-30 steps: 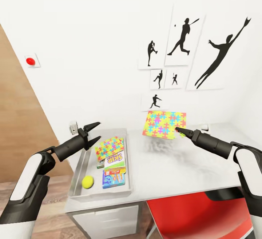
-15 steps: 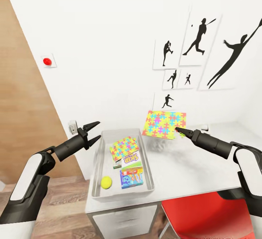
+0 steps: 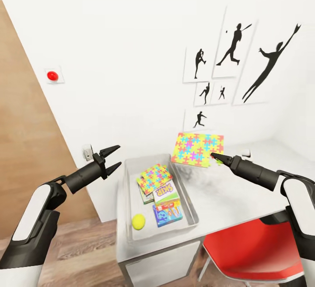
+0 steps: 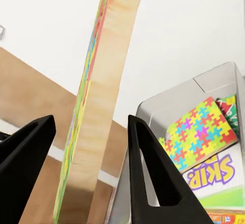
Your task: Put all the toys in the child's room - the three board games (two on the bed and one on the table), the two jigsaw puzzles on the table, and the tennis ball on the table - inside the toy box on the table in the child's room.
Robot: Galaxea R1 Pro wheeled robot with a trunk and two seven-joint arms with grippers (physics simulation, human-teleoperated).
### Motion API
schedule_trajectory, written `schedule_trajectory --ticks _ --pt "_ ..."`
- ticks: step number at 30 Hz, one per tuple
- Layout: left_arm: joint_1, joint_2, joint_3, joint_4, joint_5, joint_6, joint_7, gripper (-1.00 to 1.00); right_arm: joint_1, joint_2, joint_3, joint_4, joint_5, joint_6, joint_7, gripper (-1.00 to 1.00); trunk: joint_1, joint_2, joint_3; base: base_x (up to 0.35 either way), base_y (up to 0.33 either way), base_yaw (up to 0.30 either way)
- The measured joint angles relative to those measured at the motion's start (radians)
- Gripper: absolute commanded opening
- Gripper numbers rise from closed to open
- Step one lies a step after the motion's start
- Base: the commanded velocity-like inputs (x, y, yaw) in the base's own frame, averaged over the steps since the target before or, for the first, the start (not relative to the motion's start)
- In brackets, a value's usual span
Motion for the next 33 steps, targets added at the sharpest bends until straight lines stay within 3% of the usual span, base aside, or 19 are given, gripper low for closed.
schedule_trajectory --ticks 10,15,21,28,33 --pt "0.0 0.0 0.0 0.001 0.0 0.0 -0.001 1.0 -0.001 0.001 0.001 0.019 0.0 0.0 -0.001 -1.0 0.0 0.0 0.0 0.0 0.337 -0.273" --pt "0.0 0.0 0.0 0.001 0.0 0.0 -0.001 1.0 -0.003 0.01 0.024 0.047 0.0 0.0 -0.005 -1.0 0.0 0.0 0.0 0.0 0.338 -0.277" --pt "0.0 0.0 0.0 0.001 0.0 0.0 0.0 1.0 -0.011 0.034 0.058 0.097 0.003 0.0 -0.054 -1.0 0.0 0.0 0.0 0.0 0.338 -0.278" --pt "0.0 0.0 0.0 0.001 -0.001 0.0 0.0 1.0 -0.014 0.075 0.067 0.119 0.0 0.0 -0.101 -1.0 0.0 0.0 0.0 0.0 0.332 -0.278" --pt "0.0 0.0 -0.001 0.001 -0.002 0.0 0.0 1.0 -0.015 0.085 0.069 0.124 0.0 0.0 -0.114 -1.0 0.0 0.0 0.0 0.0 0.198 -0.278"
